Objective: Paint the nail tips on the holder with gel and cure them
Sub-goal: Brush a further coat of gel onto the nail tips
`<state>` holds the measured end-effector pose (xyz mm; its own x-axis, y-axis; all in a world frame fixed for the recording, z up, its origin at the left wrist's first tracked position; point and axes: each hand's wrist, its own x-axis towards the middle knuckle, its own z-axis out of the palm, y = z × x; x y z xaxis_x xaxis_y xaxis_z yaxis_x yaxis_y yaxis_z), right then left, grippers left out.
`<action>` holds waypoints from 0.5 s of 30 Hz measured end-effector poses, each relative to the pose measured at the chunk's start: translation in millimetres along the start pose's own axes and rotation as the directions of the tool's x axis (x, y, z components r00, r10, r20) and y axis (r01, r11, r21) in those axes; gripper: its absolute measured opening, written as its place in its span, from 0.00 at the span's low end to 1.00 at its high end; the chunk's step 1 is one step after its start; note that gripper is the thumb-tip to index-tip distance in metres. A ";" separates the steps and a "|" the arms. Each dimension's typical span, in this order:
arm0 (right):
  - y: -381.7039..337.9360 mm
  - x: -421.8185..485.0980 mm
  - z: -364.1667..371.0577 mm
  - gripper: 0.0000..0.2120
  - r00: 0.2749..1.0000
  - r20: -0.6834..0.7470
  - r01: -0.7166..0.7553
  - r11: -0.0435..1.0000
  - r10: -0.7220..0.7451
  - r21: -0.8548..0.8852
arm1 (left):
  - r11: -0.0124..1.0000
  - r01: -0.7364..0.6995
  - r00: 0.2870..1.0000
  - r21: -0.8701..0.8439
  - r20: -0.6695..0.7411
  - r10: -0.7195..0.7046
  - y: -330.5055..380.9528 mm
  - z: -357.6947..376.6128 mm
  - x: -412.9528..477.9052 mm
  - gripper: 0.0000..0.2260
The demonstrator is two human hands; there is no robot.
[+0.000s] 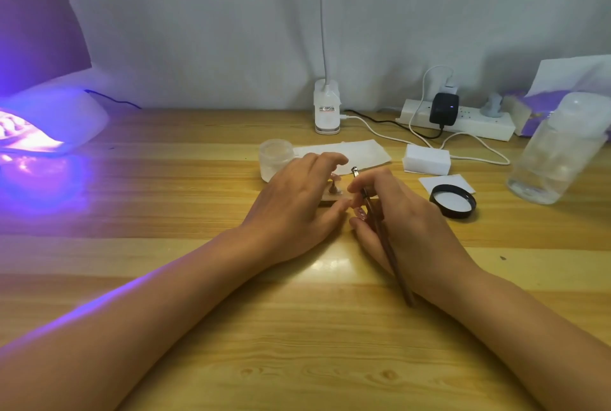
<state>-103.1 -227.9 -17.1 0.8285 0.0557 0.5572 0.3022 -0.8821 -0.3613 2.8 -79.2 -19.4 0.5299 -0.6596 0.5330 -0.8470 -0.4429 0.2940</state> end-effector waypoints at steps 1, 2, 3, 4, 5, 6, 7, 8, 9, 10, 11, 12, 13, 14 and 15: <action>0.0 0.0 -0.5 0.17 1.000 0.008 -0.003 1.000 0.003 0.000 | 1.000 -0.006 1.000 0.011 -0.014 0.006 0.0 -0.5 0.7 0.21; 0.0 0.0 -0.7 0.17 1.000 0.014 -0.005 1.000 0.005 0.000 | 1.000 -0.008 0.999 0.020 -0.040 0.008 0.3 -1.3 1.3 0.20; 0.1 -0.1 -0.9 0.18 1.000 0.015 -0.006 1.000 0.006 0.004 | 1.000 -0.007 0.996 0.026 -0.084 0.010 0.7 -2.8 1.9 0.19; -0.1 -0.2 -0.9 0.19 1.000 0.015 -0.009 1.000 0.008 0.012 | 1.000 -0.001 0.989 0.030 -0.149 0.006 0.4 -3.7 2.4 0.18; -0.4 -0.3 -0.9 0.19 1.000 0.014 -0.013 1.000 0.013 0.024 | 0.999 0.019 0.974 0.032 -0.227 -0.011 -0.3 -4.1 2.9 0.18; -1.1 -0.4 -0.9 0.20 1.000 0.014 -0.019 0.999 0.018 0.032 | 0.998 0.061 0.952 0.027 -0.302 -0.050 -1.1 -4.4 3.2 0.19; -1.6 -0.5 -1.0 0.21 1.000 0.010 -0.026 0.999 0.026 0.036 | 0.993 0.121 0.926 0.010 -0.360 -0.110 -2.3 -4.9 3.4 0.21; -1.9 -0.3 -0.9 0.22 0.999 -0.005 -0.035 0.999 0.035 0.037 | 0.981 0.192 0.900 -0.015 -0.396 -0.182 -4.3 -5.3 3.5 0.22; -1.4 0.2 -0.9 0.23 0.998 -0.030 -0.046 0.998 0.047 0.039 | 0.963 0.267 0.875 -0.044 -0.407 -0.261 -7.3 -5.1 4.2 0.24; -0.6 1.0 -0.9 0.23 0.996 -0.063 -0.061 0.997 0.063 0.046 | 0.937 0.342 0.854 -0.067 -0.393 -0.340 -11.3 -4.7 5.3 0.26; 0.8 1.9 -1.3 0.23 0.992 -0.099 -0.079 0.995 0.085 0.061 | 0.907 0.412 0.836 -0.086 -0.360 -0.414 -15.8 -4.5 6.5 0.29; 2.3 3.0 -1.7 0.22 0.985 -0.133 -0.102 0.991 0.113 0.089 | 0.874 0.474 0.818 -0.106 -0.313 -0.482 -20.5 -4.7 7.8 0.31; 3.6 4.3 -2.5 0.20 0.975 -0.165 -0.127 0.983 0.148 0.134 | 0.838 0.530 0.799 -0.128 -0.254 -0.545 -24.8 -5.7 9.2 0.32; 4.6 5.8 -3.3 0.18 0.963 -0.195 -0.149 0.971 0.186 0.189 | 0.801 0.581 0.779 -0.143 -0.186 -0.598 -28.5 -7.0 10.5 0.32; 5.5 7.1 -4.1 0.16 0.948 -0.228 -0.163 0.956 0.220 0.244 | 0.771 0.619 0.762 -0.150 -0.122 -0.635 -31.6 -8.2 11.3 0.31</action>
<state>-97.5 -234.3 -12.0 0.7446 -0.2482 0.6196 0.2689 -0.7381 -0.6188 35.3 -67.7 -16.2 0.9371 -0.1471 0.3166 -0.3316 -0.6589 0.6752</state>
